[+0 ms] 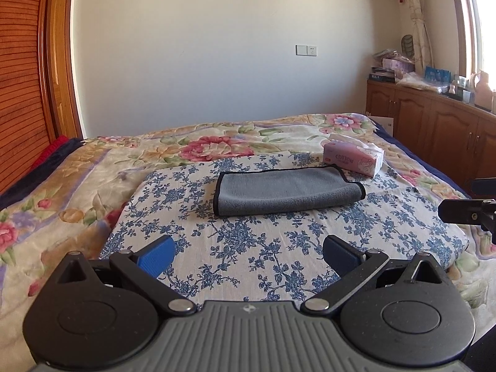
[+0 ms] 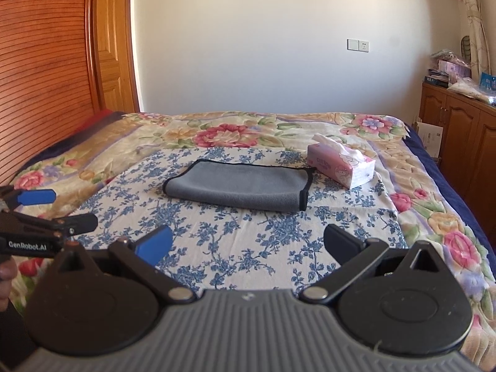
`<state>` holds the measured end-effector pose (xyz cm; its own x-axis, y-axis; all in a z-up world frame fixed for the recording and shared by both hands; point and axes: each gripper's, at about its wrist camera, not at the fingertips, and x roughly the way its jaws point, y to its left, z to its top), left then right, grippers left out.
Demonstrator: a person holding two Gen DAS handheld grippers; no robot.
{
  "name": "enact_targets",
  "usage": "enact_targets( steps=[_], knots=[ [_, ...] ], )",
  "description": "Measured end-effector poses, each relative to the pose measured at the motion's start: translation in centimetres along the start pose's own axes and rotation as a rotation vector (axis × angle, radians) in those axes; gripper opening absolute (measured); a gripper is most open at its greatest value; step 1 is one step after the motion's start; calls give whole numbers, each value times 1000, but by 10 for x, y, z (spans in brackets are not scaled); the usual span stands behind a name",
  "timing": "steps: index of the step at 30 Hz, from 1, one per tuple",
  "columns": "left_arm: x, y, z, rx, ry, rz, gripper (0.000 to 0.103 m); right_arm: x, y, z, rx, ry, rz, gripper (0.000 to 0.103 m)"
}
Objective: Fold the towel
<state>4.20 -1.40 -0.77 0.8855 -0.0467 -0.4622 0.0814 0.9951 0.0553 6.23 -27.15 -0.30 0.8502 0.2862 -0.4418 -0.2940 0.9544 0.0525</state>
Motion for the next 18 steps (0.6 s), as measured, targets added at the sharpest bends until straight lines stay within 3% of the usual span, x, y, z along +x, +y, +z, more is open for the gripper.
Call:
enact_targets(
  steps=[18],
  knots=[
    [-1,0,-12,6,-66,17,103,-4,-1,-6,12,-71,-34,103]
  ],
)
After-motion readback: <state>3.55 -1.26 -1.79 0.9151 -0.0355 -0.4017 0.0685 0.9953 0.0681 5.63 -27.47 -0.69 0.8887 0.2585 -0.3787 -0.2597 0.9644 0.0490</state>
